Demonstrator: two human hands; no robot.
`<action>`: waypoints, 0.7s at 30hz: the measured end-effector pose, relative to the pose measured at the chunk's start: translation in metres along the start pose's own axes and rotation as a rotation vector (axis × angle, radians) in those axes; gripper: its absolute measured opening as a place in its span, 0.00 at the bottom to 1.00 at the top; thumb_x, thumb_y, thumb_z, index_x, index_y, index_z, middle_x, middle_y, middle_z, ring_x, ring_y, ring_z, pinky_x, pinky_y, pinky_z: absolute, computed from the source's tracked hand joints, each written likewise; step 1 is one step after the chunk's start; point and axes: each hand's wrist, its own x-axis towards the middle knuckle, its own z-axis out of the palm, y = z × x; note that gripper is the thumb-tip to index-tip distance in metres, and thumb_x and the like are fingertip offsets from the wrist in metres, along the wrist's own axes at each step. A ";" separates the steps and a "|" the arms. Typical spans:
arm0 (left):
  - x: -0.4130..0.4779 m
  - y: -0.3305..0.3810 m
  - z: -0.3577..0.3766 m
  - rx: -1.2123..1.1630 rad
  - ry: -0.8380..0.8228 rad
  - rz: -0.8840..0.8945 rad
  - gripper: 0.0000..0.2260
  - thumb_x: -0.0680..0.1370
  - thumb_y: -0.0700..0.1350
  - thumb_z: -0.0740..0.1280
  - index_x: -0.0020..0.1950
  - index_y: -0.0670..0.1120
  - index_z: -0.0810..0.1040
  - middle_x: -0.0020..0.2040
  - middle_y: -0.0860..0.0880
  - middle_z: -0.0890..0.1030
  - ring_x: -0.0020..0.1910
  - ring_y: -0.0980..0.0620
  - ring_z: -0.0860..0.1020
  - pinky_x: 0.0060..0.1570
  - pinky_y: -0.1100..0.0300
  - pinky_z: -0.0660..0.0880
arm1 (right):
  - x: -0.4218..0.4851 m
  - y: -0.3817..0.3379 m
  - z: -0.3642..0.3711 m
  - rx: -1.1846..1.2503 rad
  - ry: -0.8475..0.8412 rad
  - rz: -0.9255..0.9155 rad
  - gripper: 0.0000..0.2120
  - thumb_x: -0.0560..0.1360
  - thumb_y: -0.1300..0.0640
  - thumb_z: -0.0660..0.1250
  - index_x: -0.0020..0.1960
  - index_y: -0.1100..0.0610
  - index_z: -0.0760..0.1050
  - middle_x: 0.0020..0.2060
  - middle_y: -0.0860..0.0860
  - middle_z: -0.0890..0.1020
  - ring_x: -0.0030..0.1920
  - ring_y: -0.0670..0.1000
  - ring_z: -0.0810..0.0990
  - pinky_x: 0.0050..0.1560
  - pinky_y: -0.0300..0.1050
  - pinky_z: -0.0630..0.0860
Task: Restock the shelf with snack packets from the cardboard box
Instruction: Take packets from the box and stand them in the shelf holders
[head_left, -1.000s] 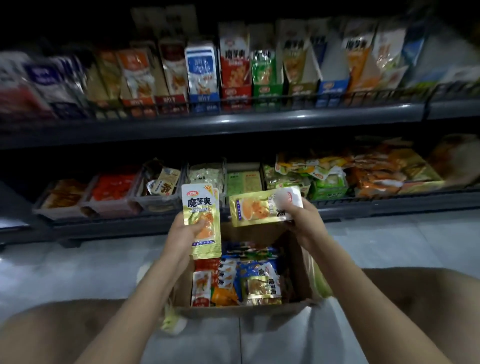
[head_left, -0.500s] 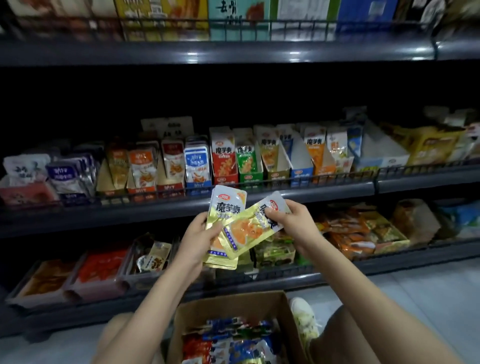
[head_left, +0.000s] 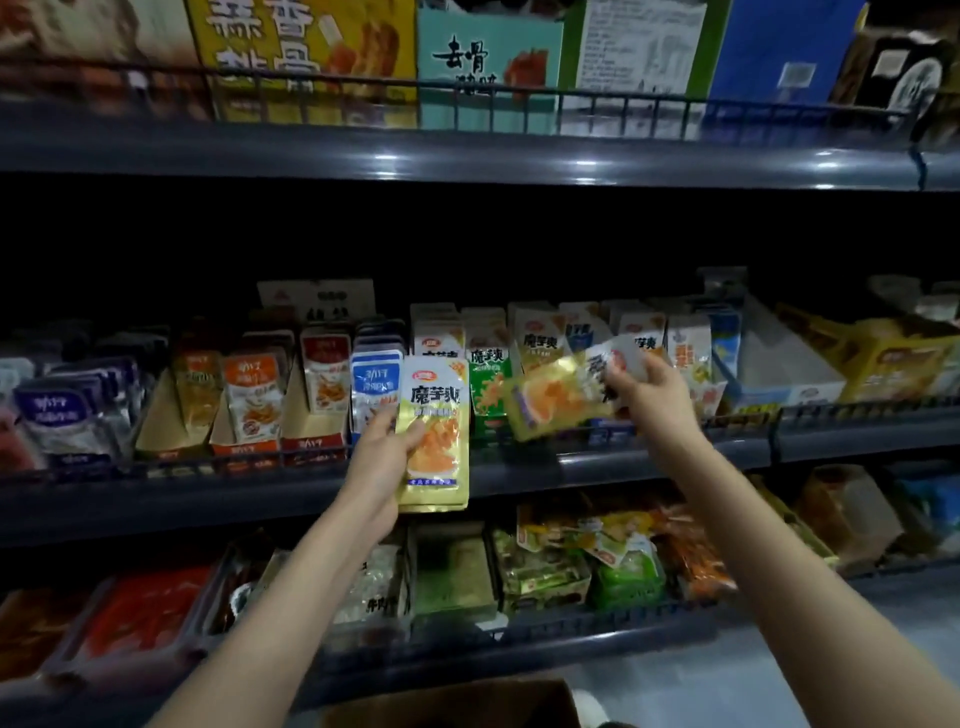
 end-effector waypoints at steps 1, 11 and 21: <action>0.007 0.002 0.002 0.020 0.010 0.012 0.16 0.80 0.39 0.63 0.67 0.48 0.71 0.54 0.47 0.82 0.50 0.49 0.82 0.56 0.45 0.76 | 0.013 0.002 -0.005 -0.054 0.073 -0.063 0.05 0.80 0.57 0.62 0.54 0.56 0.73 0.39 0.49 0.79 0.34 0.44 0.78 0.30 0.35 0.74; 0.062 0.018 0.018 0.082 0.037 0.113 0.17 0.80 0.40 0.64 0.69 0.48 0.69 0.55 0.48 0.80 0.53 0.49 0.79 0.60 0.50 0.74 | 0.112 0.028 0.037 -0.786 -0.035 -0.224 0.16 0.80 0.54 0.63 0.65 0.60 0.74 0.57 0.58 0.80 0.55 0.56 0.78 0.45 0.42 0.67; 0.090 0.010 0.016 0.070 0.042 0.086 0.23 0.79 0.41 0.65 0.73 0.47 0.65 0.63 0.44 0.77 0.60 0.46 0.77 0.67 0.43 0.67 | 0.142 0.043 0.058 -0.881 -0.080 -0.283 0.09 0.76 0.61 0.67 0.53 0.67 0.77 0.45 0.62 0.80 0.49 0.60 0.78 0.40 0.47 0.67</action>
